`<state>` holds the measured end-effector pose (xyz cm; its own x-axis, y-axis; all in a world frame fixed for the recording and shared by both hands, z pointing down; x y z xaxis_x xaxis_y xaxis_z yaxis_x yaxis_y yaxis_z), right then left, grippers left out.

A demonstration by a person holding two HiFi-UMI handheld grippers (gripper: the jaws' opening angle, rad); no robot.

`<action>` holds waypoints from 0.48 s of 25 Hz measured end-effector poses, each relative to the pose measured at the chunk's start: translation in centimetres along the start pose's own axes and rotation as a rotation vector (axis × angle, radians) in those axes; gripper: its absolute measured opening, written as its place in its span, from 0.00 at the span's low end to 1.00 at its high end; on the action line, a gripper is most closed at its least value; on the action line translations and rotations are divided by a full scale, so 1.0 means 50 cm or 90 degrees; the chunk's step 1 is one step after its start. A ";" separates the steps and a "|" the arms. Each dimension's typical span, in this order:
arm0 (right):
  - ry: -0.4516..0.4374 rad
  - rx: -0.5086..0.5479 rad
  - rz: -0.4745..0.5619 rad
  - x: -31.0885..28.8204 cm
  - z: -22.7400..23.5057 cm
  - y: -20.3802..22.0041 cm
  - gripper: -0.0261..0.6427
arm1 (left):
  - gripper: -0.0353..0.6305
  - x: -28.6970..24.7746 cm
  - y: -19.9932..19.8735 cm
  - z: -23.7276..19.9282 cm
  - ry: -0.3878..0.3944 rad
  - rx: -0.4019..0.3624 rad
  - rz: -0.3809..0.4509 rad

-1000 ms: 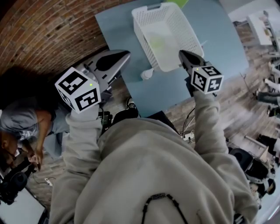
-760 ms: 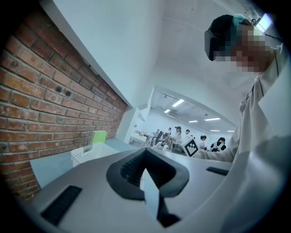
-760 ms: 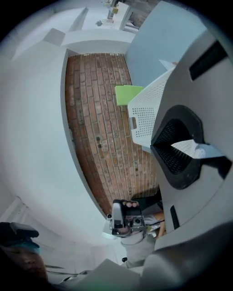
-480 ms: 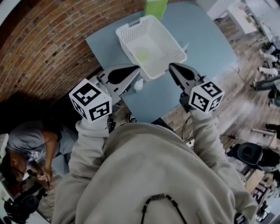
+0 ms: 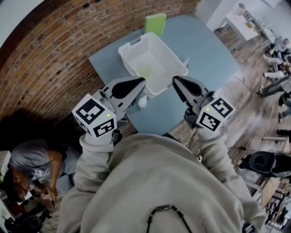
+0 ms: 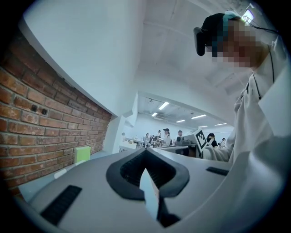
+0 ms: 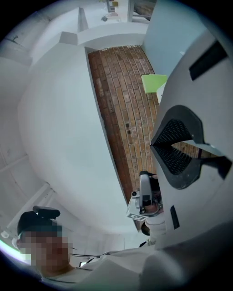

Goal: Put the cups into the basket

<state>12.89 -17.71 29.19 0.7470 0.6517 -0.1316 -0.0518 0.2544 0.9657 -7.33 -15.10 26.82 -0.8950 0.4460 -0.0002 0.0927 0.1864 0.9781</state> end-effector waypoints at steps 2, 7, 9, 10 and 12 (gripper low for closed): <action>0.009 0.002 0.000 -0.002 0.004 0.003 0.06 | 0.05 -0.006 -0.003 -0.003 0.005 -0.008 0.010; 0.012 0.000 -0.003 0.017 0.004 0.005 0.06 | 0.05 -0.023 0.004 0.005 0.015 -0.001 0.014; 0.011 -0.001 -0.002 0.018 0.005 0.003 0.06 | 0.05 -0.029 0.001 0.008 0.018 -0.001 0.010; 0.010 -0.001 -0.002 0.016 0.005 0.004 0.06 | 0.05 -0.032 0.000 0.008 0.020 -0.001 0.007; 0.007 -0.001 -0.001 0.006 0.004 0.010 0.06 | 0.05 -0.034 0.006 0.005 0.023 0.000 0.003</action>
<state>13.24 -17.52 29.67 0.7401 0.6586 -0.1362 -0.0509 0.2567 0.9651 -5.69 -15.57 27.07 -0.9099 0.4146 0.0122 0.0969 0.1839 0.9782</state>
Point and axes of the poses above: the fingertips, and each gripper's own axes: x backward along the fingers, z to its right, y out of its underside, the point moved 7 cm from there along x, backward along the fingers, and after that the axes turned 7 degrees about y, right-handed, at the moved point
